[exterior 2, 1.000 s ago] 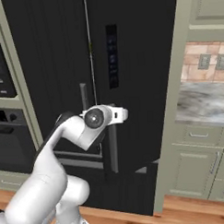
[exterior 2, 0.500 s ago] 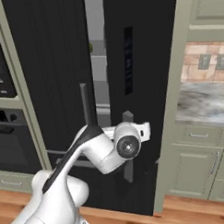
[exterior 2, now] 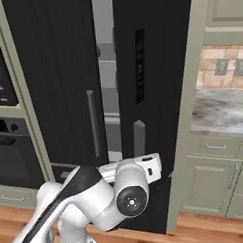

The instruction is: Open the fridge, remove the mango, cucumber, and steak, and place them on any counter.

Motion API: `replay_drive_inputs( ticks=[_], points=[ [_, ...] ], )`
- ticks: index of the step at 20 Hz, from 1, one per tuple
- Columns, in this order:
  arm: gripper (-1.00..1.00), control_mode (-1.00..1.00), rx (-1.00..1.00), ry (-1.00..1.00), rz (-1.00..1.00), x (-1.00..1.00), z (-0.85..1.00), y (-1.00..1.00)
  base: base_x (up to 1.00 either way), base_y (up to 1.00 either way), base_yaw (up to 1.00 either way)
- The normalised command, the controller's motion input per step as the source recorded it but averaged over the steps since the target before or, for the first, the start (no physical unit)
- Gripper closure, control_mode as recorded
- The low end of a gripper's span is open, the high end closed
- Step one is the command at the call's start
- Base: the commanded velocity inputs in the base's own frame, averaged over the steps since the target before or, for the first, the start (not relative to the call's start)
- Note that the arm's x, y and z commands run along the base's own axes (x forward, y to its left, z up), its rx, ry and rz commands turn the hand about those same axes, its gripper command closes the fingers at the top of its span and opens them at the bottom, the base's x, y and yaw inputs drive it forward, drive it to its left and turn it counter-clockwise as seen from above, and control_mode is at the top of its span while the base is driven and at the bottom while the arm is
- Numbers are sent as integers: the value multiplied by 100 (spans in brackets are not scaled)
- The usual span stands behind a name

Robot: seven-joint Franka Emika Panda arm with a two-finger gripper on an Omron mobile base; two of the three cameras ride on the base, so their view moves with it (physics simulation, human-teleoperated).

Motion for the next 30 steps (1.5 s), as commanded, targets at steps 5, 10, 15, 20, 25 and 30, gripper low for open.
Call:
replay_drive_inputs(
  ticks=[5, 10, 15, 20, 25, 30],
  points=[
    [-100, -100, -12, 9, -3, -24, 44, 38, 0, 0, 0],
    [-100, -100, -14, 31, -3, 0, 92, 44, 0, 0, 0],
    [-100, -100, -15, 32, -6, 1, 71, 50, 0, 0, 0],
    [-100, -100, -16, 51, -2, 57, 6, 46, 0, 0, 0],
    [-100, -100, -17, 27, -7, 41, 0, 52, 0, 0, 0],
    [-100, -100, -1, 0, 0, 6, 0, 7, 0, 0, 0]
  ],
)
